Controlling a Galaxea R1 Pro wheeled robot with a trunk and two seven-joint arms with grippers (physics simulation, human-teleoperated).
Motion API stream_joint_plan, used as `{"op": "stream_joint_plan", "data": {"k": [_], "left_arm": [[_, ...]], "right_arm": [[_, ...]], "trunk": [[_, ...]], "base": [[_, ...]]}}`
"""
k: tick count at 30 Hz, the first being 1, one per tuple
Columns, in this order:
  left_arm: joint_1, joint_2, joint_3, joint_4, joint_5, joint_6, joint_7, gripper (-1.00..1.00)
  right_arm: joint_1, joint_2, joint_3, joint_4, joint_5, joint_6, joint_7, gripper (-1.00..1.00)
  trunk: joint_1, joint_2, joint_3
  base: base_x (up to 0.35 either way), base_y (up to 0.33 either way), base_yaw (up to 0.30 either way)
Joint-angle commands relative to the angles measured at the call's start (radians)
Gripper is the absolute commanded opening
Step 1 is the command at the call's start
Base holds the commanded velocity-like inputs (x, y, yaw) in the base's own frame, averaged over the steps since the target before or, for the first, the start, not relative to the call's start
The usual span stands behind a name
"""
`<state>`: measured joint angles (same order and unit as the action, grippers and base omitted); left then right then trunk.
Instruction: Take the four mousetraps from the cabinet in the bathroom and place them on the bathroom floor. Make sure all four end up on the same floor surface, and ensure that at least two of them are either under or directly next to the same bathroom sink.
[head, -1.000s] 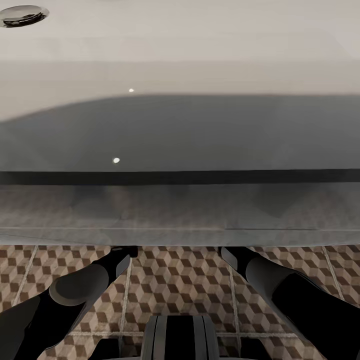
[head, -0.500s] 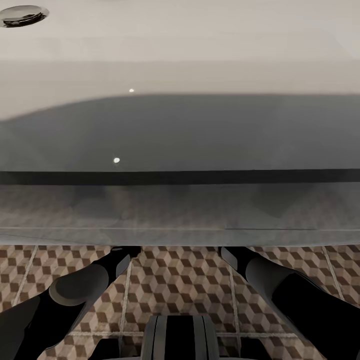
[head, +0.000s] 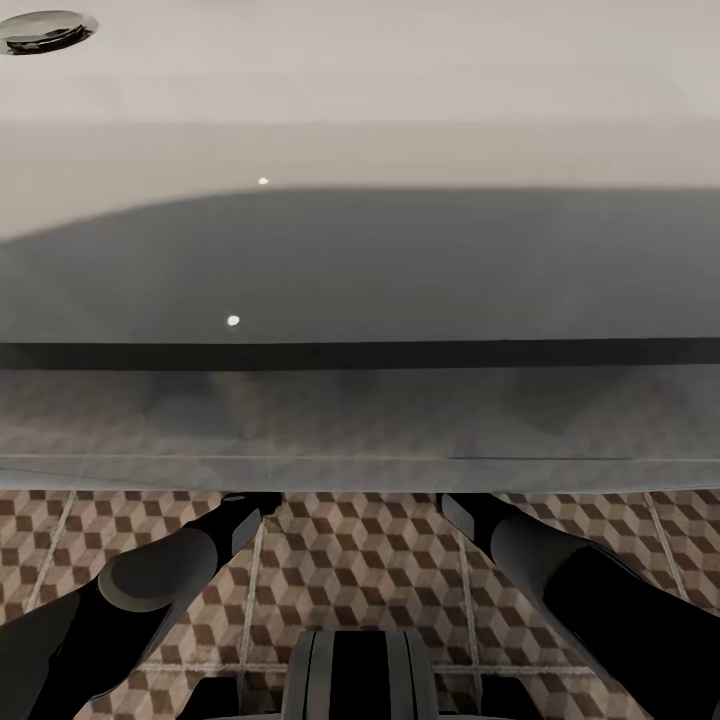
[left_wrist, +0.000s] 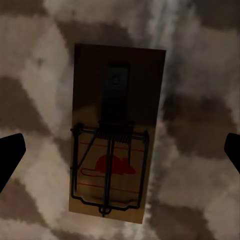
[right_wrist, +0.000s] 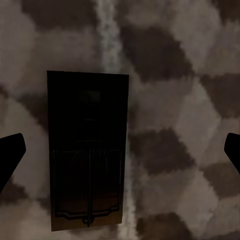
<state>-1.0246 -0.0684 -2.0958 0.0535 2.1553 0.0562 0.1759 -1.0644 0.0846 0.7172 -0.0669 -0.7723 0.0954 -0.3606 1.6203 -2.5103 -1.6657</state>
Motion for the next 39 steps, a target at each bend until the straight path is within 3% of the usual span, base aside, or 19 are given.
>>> {"op": "stream_joint_plan", "data": {"k": [1, 8, 13, 19, 39], "left_arm": [[0.000, -0.001, -0.009, 0.002, 0.006, 0.005, 0.002, 1.00], [0.000, -0.001, -0.009, 0.002, 0.006, 0.005, 0.002, 1.00], [-0.029, -0.027, -0.009, 0.009, 0.011, 0.010, -0.002, 1.00], [-0.058, -0.020, -0.008, -0.020, 0.009, 0.011, -0.001, 1.00], [-0.051, -0.018, -0.006, -0.027, 0.008, 0.011, -0.001, 1.00]], "right_arm": [[0.000, 0.000, 0.008, -0.002, -0.004, 0.008, -0.006, 1.00], [0.000, 0.000, 0.008, -0.002, -0.004, 0.007, -0.006, 1.00], [-0.005, 0.001, 0.006, -0.008, -0.014, 0.020, -0.007, 1.00], [-0.006, 0.002, 0.011, -0.004, -0.005, 0.019, -0.007, 1.00], [-0.007, 0.001, 0.011, -0.004, -0.001, 0.018, -0.014, 1.00]], "trunk": [[0.000, 0.000, 0.000], [0.000, 0.000, 0.000], [0.000, 0.000, 0.000], [0.000, 0.000, 0.000], [0.000, 0.000, 0.000]], "base": [[0.000, 0.000, 0.000], [0.000, 0.000, 0.000], [0.000, 0.000, 0.000], [0.000, 0.000, 0.000], [0.000, 0.000, 0.000]]}}
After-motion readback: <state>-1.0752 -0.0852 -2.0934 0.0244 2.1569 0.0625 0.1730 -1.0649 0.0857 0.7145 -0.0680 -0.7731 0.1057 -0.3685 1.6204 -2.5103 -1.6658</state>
